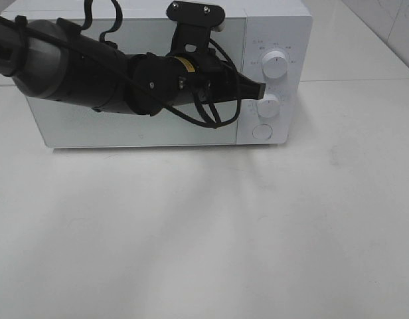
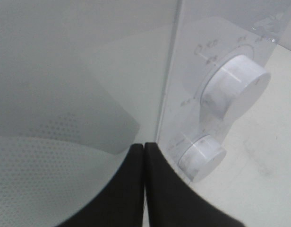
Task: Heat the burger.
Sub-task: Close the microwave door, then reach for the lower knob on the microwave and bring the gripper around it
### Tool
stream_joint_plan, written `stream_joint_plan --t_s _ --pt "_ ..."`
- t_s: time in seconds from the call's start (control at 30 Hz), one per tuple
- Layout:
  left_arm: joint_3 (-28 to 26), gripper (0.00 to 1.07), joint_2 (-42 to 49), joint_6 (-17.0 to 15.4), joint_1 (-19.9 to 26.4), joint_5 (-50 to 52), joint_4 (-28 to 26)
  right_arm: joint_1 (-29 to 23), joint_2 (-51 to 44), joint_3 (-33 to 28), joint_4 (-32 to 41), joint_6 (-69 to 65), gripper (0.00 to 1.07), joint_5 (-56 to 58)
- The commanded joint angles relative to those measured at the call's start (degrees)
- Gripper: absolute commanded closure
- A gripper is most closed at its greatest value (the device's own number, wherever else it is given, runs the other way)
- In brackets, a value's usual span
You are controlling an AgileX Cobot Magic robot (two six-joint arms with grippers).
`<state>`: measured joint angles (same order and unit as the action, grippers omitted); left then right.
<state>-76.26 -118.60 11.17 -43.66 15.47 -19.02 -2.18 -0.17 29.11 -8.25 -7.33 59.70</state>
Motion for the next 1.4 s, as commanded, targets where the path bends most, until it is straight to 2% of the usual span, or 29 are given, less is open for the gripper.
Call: stream_joint_plan --t_s 0.03,0.1,0.17,0.2,0.23,0.27,0.3,0.33,0.37,0.4,0.43,0.47,0.5,0.53,0.7,0.83,0.87,0.9,0.93,0.97,1.0,1.03,1.1,1.13,1.17,1.3,1.4 --pt "1.0 1.07 2.4 0.7 -0.9 0.3 -0.6 0.4 -1.7 -0.2 0.1 0.8 0.32 -0.3" --pt "4.2 1.07 5.3 0.8 -1.2 -1.3 -1.5 0.4 -1.7 -0.2 0.1 0.8 0.32 -0.3" --pt "5.1 1.07 6.1 0.8 -1.2 -2.1 -2.1 0.4 -1.7 -0.2 0.1 0.8 0.32 -0.3" --pt "6.5 1.02 7.8 0.7 -1.2 -4.9 -3.6 0.4 -1.7 -0.2 0.1 0.8 0.32 -0.3" --pt "6.5 1.02 7.8 0.7 -1.2 -4.9 -3.6 0.4 -1.7 -0.2 0.1 0.8 0.32 -0.3" --pt "6.9 0.96 8.4 0.6 -1.2 -7.1 -4.3 0.4 -1.7 -0.2 0.1 0.8 0.32 -0.3" --pt "7.4 0.73 10.0 0.6 -1.2 -13.6 -4.8 0.4 -1.7 -0.2 0.1 0.8 0.32 -0.3" --pt "7.4 0.73 10.0 0.6 -1.2 -13.6 -4.8 0.4 -1.7 -0.2 0.1 0.8 0.32 -0.3" --pt "7.4 0.61 10.8 0.6 -1.2 -16.4 -4.8 0.4 -1.7 -0.2 0.1 0.8 0.32 -0.3" --pt "7.4 0.29 12.1 0.3 -1.2 -21.7 -4.8 0.4 -1.7 -0.2 0.1 0.8 0.32 -0.3" --pt "7.4 0.29 12.1 0.3 -1.2 -21.7 -4.8 0.4 -1.7 -0.2 0.1 0.8 0.32 -0.3" --pt "7.4 0.12 12.8 0.3 -1.2 -24.8 -4.8 0.4 -1.7 -0.2 0.1 0.8 0.32 -0.3" --pt "7.4 0.04 14.1 0.3 -1.2 -30.8 -4.6 0.4 -1.7 -0.2 0.1 0.8 0.32 -0.3" --pt "7.4 0.04 14.1 0.3 -1.2 -30.8 -4.6 0.4 -1.7 -0.2 0.1 0.8 0.32 -0.3" --pt "7.4 0.06 18.2 0.3 -1.0 -46.6 -4.0 0.4 -1.7 -0.2 0.1 0.8 0.32 -0.3" --pt "7.4 0.06 20.5 -0.2 -1.0 -52.9 -2.4 0.4 -1.7 -0.2 0.1 0.8 0.32 -0.3" --pt "7.4 0.06 21.0 -0.9 -1.0 -54.3 -1.8 0.4 -1.7 -0.2 0.1 0.8 0.32 -0.3" --pt "7.4 0.06 22.5 -3.8 -1.0 -57.5 1.5 0.4 -1.7 -0.2 0.1 0.8 0.32 -0.3" --pt "7.4 0.06 22.5 -3.8 -1.0 -57.5 1.5 0.4 -1.7 -0.2 0.1 0.8 0.32 -0.3" --pt "7.4 0.06 23.2 -5.8 -1.0 -59.3 3.4 0.4 -1.7 -0.2 0.1 0.8 0.32 -0.3" --pt "7.4 0.06 24.5 -9.8 -1.0 -62.6 8.1 0.4 -1.7 -0.2 0.1 0.8 0.32 -0.3" --pt "7.4 0.06 24.5 -9.8 -1.0 -62.6 8.1 0.4 -1.7 -0.2 0.1 0.8 0.32 -0.3" --pt "7.4 0.06 26.5 -14.8 -0.4 -66.2 13.8 0.4 -1.7 -0.2 0.1 0.8 0.32 -0.3" --pt "7.4 0.06 26.5 -14.8 -0.4 -66.2 13.8 0.4 -1.7 -0.2 0.1 0.8 0.32 -0.3" --pt "7.4 0.06 28.2 -16.2 0.7 -68.1 14.4 0.4 -1.7 -0.2 0.1 0.8 0.32 -0.3" --pt "7.4 0.06 30.8 -16.3 4.0 -69.9 13.9 0.4 -1.7 -0.2 0.1 0.8 0.32 -0.3" --pt "7.4 0.06 34.5 -16.1 10.5 -72.9 14.0 0.4 -1.7 -0.2 0.1 0.8 0.32 -0.3"
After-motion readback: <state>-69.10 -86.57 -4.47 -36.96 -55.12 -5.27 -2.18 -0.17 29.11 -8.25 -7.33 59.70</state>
